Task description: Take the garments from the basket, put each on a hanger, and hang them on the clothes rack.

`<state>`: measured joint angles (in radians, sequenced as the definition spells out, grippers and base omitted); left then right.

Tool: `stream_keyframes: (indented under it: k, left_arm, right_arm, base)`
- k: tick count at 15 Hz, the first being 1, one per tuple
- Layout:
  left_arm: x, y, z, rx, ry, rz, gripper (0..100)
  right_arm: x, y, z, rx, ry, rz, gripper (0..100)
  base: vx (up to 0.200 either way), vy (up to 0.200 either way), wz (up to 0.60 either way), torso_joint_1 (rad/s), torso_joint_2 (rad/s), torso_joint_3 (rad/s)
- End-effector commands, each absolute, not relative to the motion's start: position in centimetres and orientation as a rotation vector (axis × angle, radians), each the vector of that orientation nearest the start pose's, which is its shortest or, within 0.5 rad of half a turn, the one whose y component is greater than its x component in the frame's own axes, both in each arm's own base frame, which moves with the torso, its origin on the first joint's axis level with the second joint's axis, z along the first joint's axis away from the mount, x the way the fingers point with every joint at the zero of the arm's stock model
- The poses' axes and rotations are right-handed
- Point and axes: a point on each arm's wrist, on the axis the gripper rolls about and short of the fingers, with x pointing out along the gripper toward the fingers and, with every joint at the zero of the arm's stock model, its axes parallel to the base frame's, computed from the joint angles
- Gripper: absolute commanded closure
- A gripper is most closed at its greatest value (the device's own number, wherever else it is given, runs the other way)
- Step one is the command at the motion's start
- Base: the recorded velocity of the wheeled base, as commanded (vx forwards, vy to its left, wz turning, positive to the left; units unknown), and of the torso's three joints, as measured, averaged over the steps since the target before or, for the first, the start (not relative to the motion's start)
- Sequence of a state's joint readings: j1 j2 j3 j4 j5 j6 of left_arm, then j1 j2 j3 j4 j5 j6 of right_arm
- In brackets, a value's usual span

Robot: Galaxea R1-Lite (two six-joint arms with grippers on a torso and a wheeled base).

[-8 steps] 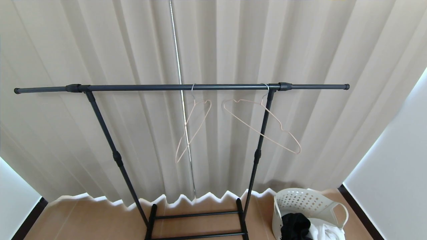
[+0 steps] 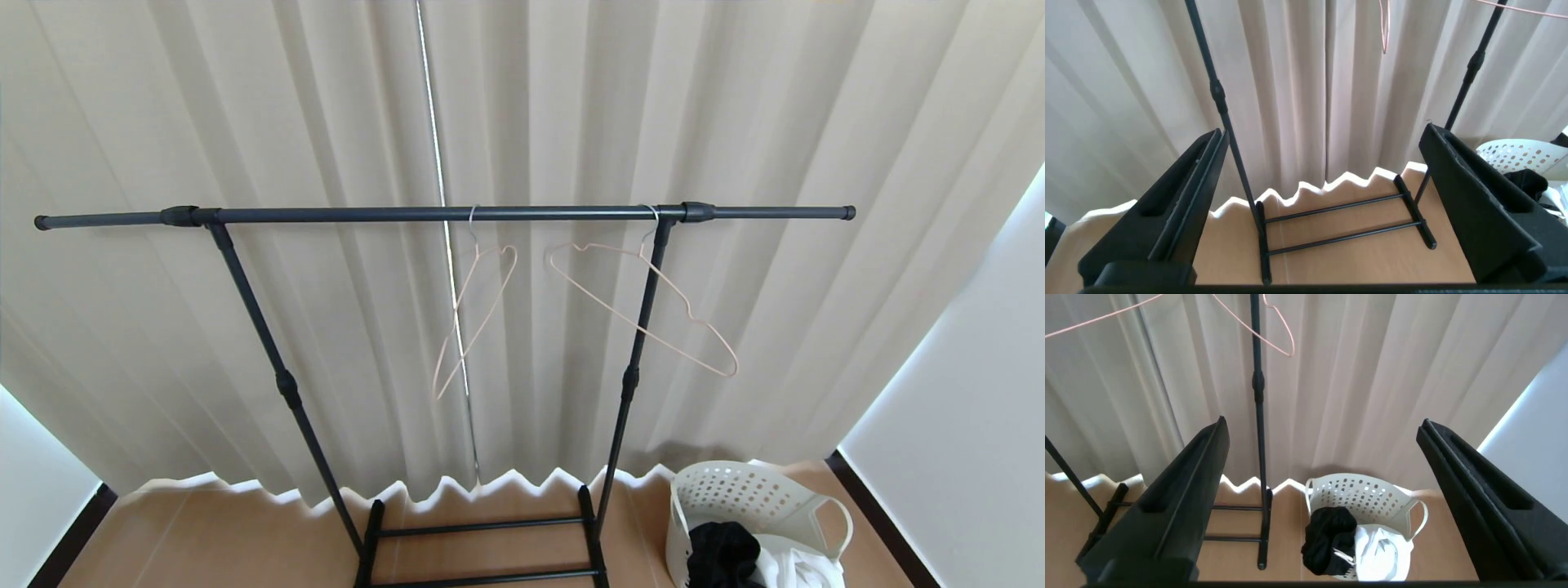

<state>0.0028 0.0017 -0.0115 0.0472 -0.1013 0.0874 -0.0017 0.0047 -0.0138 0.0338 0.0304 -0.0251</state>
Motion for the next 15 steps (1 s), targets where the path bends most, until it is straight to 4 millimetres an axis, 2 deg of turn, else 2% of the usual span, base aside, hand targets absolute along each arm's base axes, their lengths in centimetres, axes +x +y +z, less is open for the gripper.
stream_keyframes:
  k: [1, 12, 14, 15]
  left_arm:
    - [-2.36, -0.23, 7.37, 0.085, 0.036, -0.100, 0]
    - [-2.36, -0.24, 7.37, 0.090, 0.035, -0.101, 0]
    - [-2.35, -0.25, 7.35, 0.096, 0.038, -0.106, 0]
    - [-2.34, -0.27, 7.36, 0.108, 0.038, -0.116, 0]
  right_arm:
    - [-2.34, 0.07, 7.60, -0.026, 0.026, 0.029, 0]
    - [-2.28, 0.06, 7.53, -0.015, 0.015, 0.022, 0]
    - [-1.58, -0.04, 7.73, -0.030, 0.117, 0.100, 0]
    - [-1.53, -0.16, 7.76, -0.030, 0.115, 0.174, 0]
  base:
    - [0.000, 0.000, 0.00, 0.000, 0.00, 0.000]
    - [0.000, 0.000, 0.00, 0.000, 0.00, 0.000]
    - [0.000, 0.000, 0.00, 0.000, 0.00, 0.000]
    - [0.000, 0.000, 0.00, 0.000, 0.00, 0.000]
